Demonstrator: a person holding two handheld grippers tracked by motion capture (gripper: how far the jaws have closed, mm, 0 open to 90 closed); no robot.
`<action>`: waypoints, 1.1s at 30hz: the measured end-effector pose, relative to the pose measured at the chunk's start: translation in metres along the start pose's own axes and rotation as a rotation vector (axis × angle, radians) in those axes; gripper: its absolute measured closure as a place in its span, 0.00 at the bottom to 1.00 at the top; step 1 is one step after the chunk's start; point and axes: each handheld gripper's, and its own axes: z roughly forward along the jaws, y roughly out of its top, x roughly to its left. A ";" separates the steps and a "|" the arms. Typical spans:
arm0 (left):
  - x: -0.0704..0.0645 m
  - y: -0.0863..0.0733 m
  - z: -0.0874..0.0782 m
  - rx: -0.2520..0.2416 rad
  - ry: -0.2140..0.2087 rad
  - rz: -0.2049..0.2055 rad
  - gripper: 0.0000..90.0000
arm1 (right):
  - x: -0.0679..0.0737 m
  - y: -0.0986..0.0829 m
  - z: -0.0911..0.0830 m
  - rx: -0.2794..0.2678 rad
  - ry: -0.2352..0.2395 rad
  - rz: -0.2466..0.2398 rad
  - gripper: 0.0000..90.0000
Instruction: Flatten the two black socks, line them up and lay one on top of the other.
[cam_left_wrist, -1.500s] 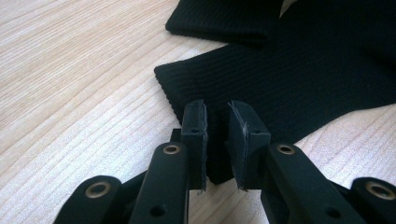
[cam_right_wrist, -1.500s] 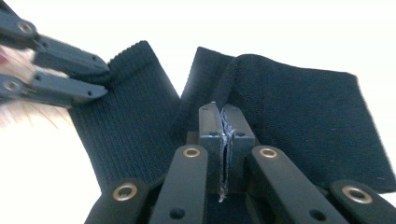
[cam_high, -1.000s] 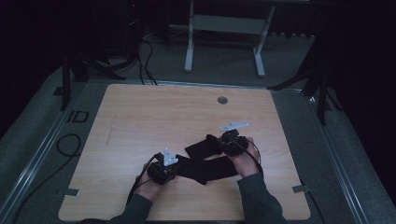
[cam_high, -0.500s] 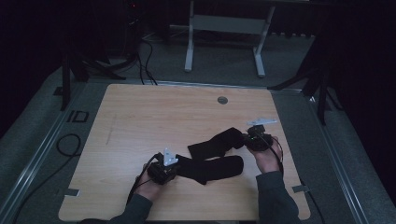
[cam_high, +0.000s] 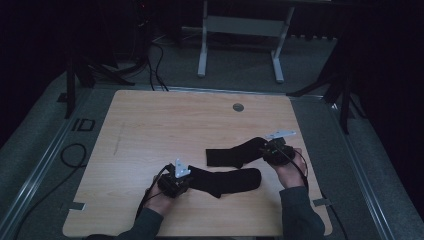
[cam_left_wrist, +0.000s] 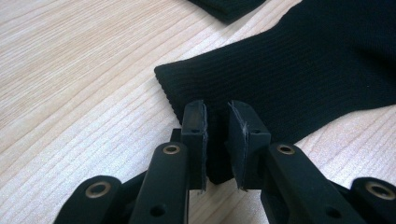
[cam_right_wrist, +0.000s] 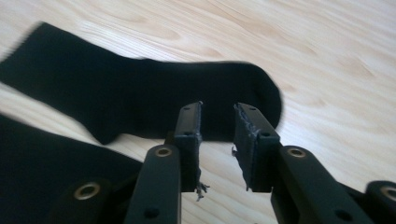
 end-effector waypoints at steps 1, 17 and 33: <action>0.000 0.000 0.000 0.000 0.000 0.000 0.86 | 0.004 0.002 0.001 -0.002 0.006 -0.017 0.77; 0.000 0.000 0.000 0.000 0.001 0.002 0.86 | 0.053 0.026 0.049 0.032 0.167 -0.267 0.65; 0.000 0.000 0.000 0.000 0.000 0.002 0.86 | 0.072 0.035 0.092 0.112 0.313 -0.407 0.51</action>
